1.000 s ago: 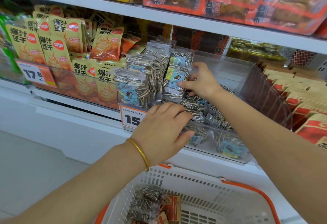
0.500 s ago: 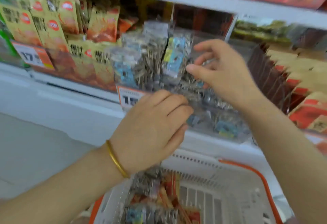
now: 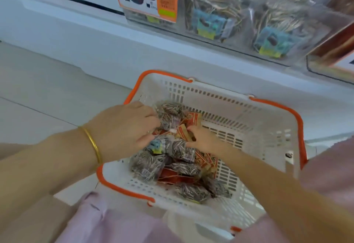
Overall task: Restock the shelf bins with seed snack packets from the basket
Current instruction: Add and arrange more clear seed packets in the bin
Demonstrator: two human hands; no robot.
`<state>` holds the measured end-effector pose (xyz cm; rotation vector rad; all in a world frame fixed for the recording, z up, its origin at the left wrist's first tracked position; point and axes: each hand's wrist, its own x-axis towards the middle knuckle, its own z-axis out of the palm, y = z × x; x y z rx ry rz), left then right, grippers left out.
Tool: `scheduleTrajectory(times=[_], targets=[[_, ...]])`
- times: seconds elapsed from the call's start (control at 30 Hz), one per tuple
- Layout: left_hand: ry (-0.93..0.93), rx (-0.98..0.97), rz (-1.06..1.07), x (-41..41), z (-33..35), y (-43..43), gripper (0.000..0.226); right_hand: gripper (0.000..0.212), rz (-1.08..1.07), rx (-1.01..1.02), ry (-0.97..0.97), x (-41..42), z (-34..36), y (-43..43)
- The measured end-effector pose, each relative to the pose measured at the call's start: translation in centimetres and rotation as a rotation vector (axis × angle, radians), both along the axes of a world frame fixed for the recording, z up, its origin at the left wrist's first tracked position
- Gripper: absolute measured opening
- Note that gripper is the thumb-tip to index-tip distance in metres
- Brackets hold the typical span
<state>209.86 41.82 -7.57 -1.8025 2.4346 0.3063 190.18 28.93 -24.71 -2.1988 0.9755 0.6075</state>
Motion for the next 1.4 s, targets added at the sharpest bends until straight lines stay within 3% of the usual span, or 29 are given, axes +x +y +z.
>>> scheduleTrajectory(times=[0.1,0.13,0.23,0.33,0.4,0.53,0.77,0.9,0.97,1.0,1.07,1.13,1.2,1.27,1.4], targets=[[0.004,0.031,0.032,0.0,0.1,-1.3,0.047,0.089,0.042,-0.043,0.122,0.3,-3.1,2.5],[-0.012,0.023,0.035,0.0,0.2,-1.6,0.047,0.090,0.025,-0.047,0.146,0.1,-3.2,2.6],[-0.054,0.027,0.032,0.4,0.3,-2.5,0.054,0.058,-0.247,0.177,0.129,-2.2,-1.8,-0.8],[-0.148,0.077,0.042,0.4,0.1,-2.9,0.054,0.040,-0.646,0.501,-0.118,-3.7,2.1,-3.3],[-0.217,0.156,0.038,0.2,0.1,-3.3,0.045,0.038,-0.644,0.614,-0.266,-1.9,3.5,-2.6],[-0.234,0.182,0.056,0.2,0.0,-3.6,0.041,0.066,-0.353,0.387,-0.172,4.1,0.4,2.0],[-0.264,0.208,0.122,0.7,0.1,-3.8,0.040,0.063,-0.486,0.287,-0.266,5.1,-1.2,5.1],[-0.232,0.174,0.375,0.4,0.5,-4.2,0.042,0.078,-0.875,0.773,-0.445,0.3,4.2,1.0],[-0.091,0.258,0.540,-0.4,0.6,-4.6,0.050,0.073,-1.001,1.016,-0.608,-1.8,7.4,-0.2],[0.070,0.346,0.645,-0.9,0.6,-4.9,0.054,0.070,-1.028,1.096,-0.678,-2.6,8.6,-0.4],[0.589,0.524,0.912,-2.2,0.8,-5.6,0.046,0.072,-0.995,1.195,-0.788,-3.8,10.8,-0.5],[1.148,0.626,1.084,-3.3,1.7,-6.2,0.016,0.078,-0.925,1.203,-0.824,-4.7,12.0,-0.4],[1.457,0.602,1.102,-4.0,2.5,-6.6,0.013,0.081,-0.895,1.170,-0.850,-5.5,12.7,-0.3],[1.552,0.557,1.055,-4.5,2.8,-6.8,0.015,0.074,-0.860,1.086,-0.886,-6.3,13.4,-0.3],[1.563,0.442,1.002,-5.6,3.3,-7.4,0.024,0.063,-0.739,0.831,-0.854,-7.6,14.6,0.0]])
